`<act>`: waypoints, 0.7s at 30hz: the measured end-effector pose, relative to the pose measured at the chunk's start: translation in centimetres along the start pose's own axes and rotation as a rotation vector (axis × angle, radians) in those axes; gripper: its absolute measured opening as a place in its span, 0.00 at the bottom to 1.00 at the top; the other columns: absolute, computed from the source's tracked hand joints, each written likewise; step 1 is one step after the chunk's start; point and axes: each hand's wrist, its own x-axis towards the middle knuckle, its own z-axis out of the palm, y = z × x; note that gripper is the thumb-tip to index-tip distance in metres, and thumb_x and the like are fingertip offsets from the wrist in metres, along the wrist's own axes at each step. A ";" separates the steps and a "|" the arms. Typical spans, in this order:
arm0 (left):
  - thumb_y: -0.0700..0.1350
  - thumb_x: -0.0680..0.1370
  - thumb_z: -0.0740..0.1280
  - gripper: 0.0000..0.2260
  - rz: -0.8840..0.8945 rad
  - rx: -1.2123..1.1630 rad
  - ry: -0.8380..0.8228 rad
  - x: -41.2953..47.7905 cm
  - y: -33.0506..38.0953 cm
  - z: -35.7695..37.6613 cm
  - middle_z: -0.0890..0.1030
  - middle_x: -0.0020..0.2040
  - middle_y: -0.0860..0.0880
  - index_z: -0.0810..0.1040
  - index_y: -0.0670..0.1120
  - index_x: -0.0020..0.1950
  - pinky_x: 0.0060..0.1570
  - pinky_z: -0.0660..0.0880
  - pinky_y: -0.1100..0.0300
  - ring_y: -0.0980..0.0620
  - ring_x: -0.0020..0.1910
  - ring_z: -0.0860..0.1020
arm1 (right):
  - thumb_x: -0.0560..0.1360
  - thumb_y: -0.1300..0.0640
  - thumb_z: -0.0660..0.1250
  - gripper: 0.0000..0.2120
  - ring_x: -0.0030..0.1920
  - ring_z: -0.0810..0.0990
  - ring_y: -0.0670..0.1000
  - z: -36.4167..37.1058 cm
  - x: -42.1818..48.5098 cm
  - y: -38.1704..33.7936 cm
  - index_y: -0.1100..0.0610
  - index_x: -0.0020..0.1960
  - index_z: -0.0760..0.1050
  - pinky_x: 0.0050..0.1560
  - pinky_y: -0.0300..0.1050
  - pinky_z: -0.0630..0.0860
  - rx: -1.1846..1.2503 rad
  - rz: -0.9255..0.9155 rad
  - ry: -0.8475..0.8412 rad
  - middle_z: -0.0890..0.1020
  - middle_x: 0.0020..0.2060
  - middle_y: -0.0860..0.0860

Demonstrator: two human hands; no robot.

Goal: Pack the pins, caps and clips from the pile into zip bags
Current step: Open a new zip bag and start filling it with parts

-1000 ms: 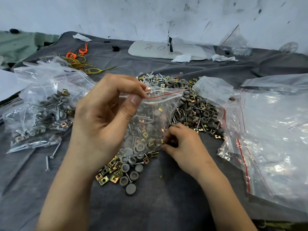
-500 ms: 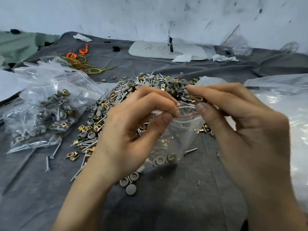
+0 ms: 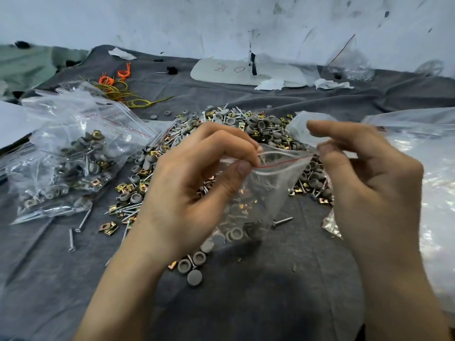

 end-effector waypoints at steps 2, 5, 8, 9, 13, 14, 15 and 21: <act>0.41 0.80 0.62 0.06 -0.015 -0.005 0.042 0.0 -0.3 -0.4 0.79 0.53 0.49 0.77 0.50 0.49 0.54 0.74 0.56 0.50 0.55 0.79 | 0.76 0.64 0.66 0.13 0.37 0.76 0.36 0.8 0.0 1.9 0.46 0.50 0.79 0.38 0.25 0.68 -0.002 0.185 -0.025 0.81 0.43 0.42; 0.40 0.81 0.62 0.07 0.012 0.022 0.131 -0.1 -0.7 -1.2 0.79 0.52 0.47 0.76 0.51 0.48 0.57 0.74 0.50 0.46 0.56 0.79 | 0.75 0.64 0.68 0.11 0.34 0.76 0.38 2.4 -0.4 4.3 0.47 0.44 0.78 0.35 0.26 0.68 -0.180 0.432 -0.378 0.79 0.34 0.40; 0.38 0.81 0.62 0.06 0.042 0.056 0.197 -0.2 -1.0 -1.9 0.79 0.52 0.45 0.75 0.49 0.51 0.57 0.74 0.51 0.44 0.56 0.79 | 0.74 0.61 0.70 0.07 0.34 0.74 0.37 4.1 -1.5 4.5 0.49 0.44 0.81 0.35 0.24 0.66 -0.317 0.417 -0.644 0.77 0.33 0.39; 0.38 0.82 0.61 0.06 0.043 0.065 0.209 -0.2 -1.2 -2.1 0.78 0.52 0.45 0.74 0.49 0.51 0.57 0.74 0.51 0.43 0.56 0.79 | 0.73 0.60 0.70 0.07 0.35 0.74 0.37 4.6 -1.8 4.3 0.49 0.45 0.82 0.37 0.24 0.67 -0.344 0.386 -0.674 0.77 0.35 0.41; 0.38 0.82 0.62 0.07 0.031 0.078 0.232 -0.3 -1.5 -2.7 0.78 0.52 0.46 0.74 0.50 0.52 0.56 0.73 0.55 0.43 0.56 0.79 | 0.73 0.55 0.71 0.05 0.48 0.78 0.49 5.7 -2.6 3.7 0.47 0.48 0.79 0.50 0.43 0.75 -0.470 0.355 -0.726 0.77 0.44 0.45; 0.38 0.81 0.62 0.06 0.030 0.076 0.232 -0.4 -1.6 -2.7 0.78 0.52 0.46 0.74 0.50 0.52 0.56 0.73 0.56 0.43 0.56 0.79 | 0.74 0.56 0.70 0.06 0.50 0.78 0.51 5.7 -2.6 3.6 0.47 0.49 0.79 0.52 0.46 0.76 -0.483 0.362 -0.724 0.78 0.46 0.46; 0.38 0.81 0.62 0.06 0.032 0.080 0.228 -0.4 -1.6 -2.7 0.78 0.52 0.46 0.74 0.50 0.52 0.55 0.73 0.57 0.44 0.56 0.79 | 0.74 0.57 0.69 0.06 0.50 0.78 0.52 5.8 -2.6 3.5 0.47 0.50 0.79 0.53 0.47 0.76 -0.489 0.367 -0.714 0.78 0.48 0.47; 0.38 0.81 0.62 0.06 0.032 0.101 0.213 -0.4 -1.5 -2.7 0.78 0.52 0.43 0.74 0.49 0.51 0.55 0.72 0.60 0.46 0.55 0.79 | 0.75 0.59 0.64 0.09 0.47 0.77 0.52 5.8 -2.6 3.1 0.48 0.46 0.79 0.49 0.47 0.76 -0.450 0.326 -0.669 0.76 0.43 0.45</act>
